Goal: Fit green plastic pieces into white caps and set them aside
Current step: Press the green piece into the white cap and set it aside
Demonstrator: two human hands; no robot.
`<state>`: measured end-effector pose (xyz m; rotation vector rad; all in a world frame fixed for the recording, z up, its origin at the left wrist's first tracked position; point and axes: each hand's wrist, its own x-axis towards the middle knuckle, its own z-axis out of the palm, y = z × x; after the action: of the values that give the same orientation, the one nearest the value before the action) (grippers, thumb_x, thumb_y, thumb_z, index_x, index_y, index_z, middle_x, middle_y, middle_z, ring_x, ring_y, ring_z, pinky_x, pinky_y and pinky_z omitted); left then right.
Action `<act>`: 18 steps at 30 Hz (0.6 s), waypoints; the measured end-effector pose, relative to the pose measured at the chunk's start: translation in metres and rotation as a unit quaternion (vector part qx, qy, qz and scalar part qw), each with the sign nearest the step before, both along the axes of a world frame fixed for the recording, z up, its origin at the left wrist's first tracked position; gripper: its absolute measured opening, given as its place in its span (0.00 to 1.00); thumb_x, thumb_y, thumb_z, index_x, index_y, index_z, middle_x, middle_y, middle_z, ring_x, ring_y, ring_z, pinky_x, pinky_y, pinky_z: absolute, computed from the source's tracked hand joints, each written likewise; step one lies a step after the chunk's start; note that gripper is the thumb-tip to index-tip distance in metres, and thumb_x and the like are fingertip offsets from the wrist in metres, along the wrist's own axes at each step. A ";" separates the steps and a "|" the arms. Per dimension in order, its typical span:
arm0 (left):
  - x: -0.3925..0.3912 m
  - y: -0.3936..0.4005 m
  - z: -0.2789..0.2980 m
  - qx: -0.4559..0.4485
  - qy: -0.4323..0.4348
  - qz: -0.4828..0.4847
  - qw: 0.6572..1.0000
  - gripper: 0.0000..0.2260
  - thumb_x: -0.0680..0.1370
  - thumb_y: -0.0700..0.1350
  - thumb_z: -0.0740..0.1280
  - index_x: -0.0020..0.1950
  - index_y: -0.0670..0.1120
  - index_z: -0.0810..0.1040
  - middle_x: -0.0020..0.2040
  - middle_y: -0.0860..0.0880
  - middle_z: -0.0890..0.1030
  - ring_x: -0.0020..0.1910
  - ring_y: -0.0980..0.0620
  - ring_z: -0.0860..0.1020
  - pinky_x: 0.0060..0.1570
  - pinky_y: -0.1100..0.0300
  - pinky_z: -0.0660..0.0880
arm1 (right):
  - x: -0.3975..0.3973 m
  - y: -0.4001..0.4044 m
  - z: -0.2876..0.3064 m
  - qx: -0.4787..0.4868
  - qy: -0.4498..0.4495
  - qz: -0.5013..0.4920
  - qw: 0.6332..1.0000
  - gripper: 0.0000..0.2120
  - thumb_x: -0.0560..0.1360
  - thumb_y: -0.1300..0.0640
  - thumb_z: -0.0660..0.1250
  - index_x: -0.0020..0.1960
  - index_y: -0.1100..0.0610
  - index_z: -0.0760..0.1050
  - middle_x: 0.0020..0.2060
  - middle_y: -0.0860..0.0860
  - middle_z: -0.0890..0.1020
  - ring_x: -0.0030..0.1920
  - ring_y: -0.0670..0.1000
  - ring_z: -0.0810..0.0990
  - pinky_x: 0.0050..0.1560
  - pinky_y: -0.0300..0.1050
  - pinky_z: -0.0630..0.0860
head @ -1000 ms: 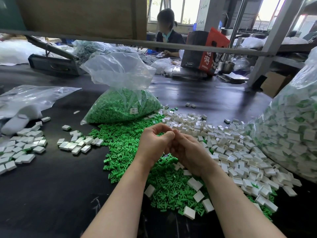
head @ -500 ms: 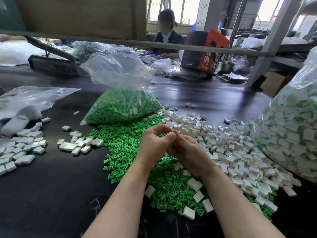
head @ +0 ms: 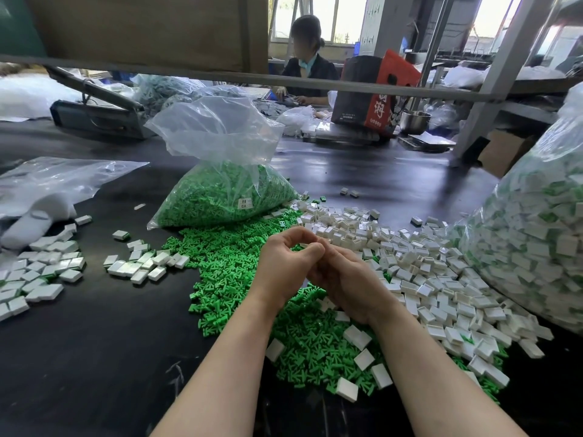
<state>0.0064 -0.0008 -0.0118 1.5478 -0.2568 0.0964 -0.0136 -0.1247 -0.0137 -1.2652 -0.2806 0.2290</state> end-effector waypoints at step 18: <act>-0.002 0.002 0.003 -0.007 0.000 -0.008 1.000 0.02 0.66 0.45 0.68 0.34 0.50 0.80 0.26 0.49 0.78 0.24 0.50 0.76 0.27 0.59 0.73 | 0.000 0.005 0.002 0.000 0.006 -0.024 1.000 0.21 0.77 0.43 0.61 0.53 0.58 0.82 0.48 0.63 0.71 0.51 0.60 0.67 0.56 0.58 0.63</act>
<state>0.0041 0.0011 -0.0093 1.5318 -0.2678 0.0864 -0.0136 -0.1200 -0.0117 -1.2688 -0.2405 0.1960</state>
